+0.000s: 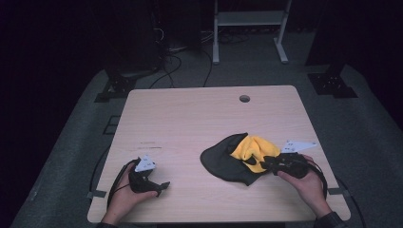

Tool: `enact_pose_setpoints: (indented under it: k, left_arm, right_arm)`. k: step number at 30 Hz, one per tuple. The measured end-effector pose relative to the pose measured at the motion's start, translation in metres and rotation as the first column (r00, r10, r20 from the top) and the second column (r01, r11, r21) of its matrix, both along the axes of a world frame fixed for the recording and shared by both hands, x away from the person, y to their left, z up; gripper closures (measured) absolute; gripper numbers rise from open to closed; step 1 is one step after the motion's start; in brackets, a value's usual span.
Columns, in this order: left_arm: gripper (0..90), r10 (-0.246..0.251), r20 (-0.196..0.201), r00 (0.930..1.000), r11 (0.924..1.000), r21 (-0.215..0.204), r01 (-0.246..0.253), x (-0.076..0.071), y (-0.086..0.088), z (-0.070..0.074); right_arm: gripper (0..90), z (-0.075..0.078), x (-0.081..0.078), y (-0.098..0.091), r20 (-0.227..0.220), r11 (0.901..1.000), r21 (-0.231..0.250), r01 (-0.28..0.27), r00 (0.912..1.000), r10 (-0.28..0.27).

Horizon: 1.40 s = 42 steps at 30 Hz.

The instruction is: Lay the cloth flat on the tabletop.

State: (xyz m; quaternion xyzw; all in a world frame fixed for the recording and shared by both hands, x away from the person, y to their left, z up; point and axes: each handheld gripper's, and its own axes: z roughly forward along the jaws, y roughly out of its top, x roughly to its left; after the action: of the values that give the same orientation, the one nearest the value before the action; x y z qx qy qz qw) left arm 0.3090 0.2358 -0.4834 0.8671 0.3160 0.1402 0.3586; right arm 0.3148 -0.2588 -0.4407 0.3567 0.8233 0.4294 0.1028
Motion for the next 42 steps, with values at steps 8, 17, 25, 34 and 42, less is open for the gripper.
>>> enact_pose_setpoints:
  k: [8,17,25,34,42]
  left_arm:
    - [0.0,0.002,-0.001,1.0,1.0,-0.002,-0.002,0.0,0.0,0.0]
    - [0.0,0.002,-0.001,1.0,1.0,-0.001,-0.002,0.0,0.0,0.0]
    - [0.0,0.002,-0.001,1.0,1.0,-0.002,-0.002,0.0,0.0,0.0]
    - [0.0,0.002,-0.001,1.0,1.0,-0.002,-0.002,0.0,0.0,0.0]
    - [0.0,0.002,-0.001,1.0,1.0,-0.002,-0.002,0.0,0.0,0.0]
  right_arm:
    - [65.9,-0.007,0.015,0.022,-0.01,0.9987,-0.044,-0.028,0.9996,0.027]
    - [77.0,-0.02,0.031,0.039,-0.035,0.9898,-0.141,-0.021,0.9993,0.016]
    - [85.6,-0.007,0.027,0.034,-0.011,0.9951,-0.098,0.009,0.9999,-0.01]
    - [86.6,0.022,0.025,0.021,0.071,0.9986,-0.032,0.042,0.9967,-0.04]
    - [87.1,0.043,0.037,-0.001,0.123,0.993,0.012,0.118,0.9853,-0.118]
